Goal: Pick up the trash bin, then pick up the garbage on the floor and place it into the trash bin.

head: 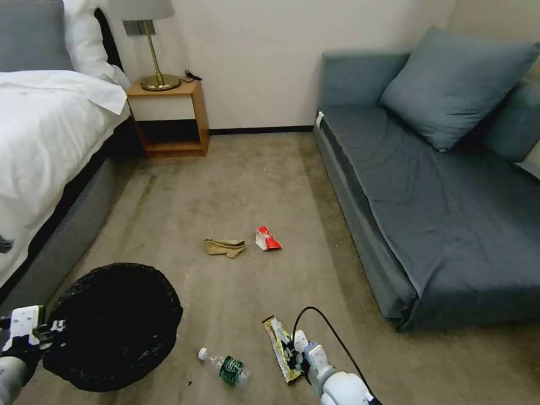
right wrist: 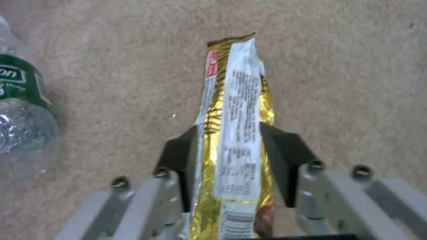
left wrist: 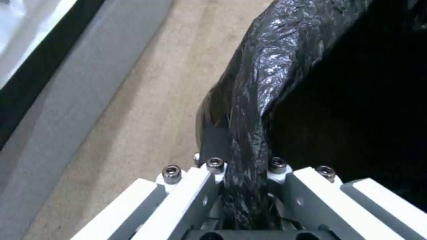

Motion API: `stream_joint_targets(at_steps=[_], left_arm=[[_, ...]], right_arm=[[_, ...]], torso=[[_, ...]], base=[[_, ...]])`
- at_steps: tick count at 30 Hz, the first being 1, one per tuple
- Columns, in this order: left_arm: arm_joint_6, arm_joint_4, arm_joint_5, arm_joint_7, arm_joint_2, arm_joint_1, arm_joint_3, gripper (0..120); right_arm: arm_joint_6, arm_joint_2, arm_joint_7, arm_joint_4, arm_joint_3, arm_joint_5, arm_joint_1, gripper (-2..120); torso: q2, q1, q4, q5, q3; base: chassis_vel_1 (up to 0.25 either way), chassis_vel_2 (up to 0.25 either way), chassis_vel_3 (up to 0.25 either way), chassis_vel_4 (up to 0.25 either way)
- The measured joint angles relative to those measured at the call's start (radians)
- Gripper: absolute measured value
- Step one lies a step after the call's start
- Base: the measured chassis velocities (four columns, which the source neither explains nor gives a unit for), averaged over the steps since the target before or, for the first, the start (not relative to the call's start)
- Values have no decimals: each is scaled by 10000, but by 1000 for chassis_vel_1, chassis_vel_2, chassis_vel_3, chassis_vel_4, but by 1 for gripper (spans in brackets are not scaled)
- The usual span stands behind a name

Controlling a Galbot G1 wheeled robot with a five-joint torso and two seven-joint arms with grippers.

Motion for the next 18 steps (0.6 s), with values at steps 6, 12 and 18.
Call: stream_joint_targets(at_steps=[6,12,18], left_arm=[[0,7,6,0,-9,56,-41,3],[0,45,10,1,-24,43,-85,3],[0,98,43,1,-62,29,-76,3]], right_arm=[[-847,-219,117,19,-334,937,736,58],[-2055,-274,568,-481,-969,1826,1779,83],[-2676,-69,777,-1017,-1398,2344,2294,99]], torso=[[0,0,8,-6,-3],[0,0,9,-8,-5],[1,0,10,-10,-5]], base=[[0,0,0,0],[0,0,0,0],[0,0,0,0]])
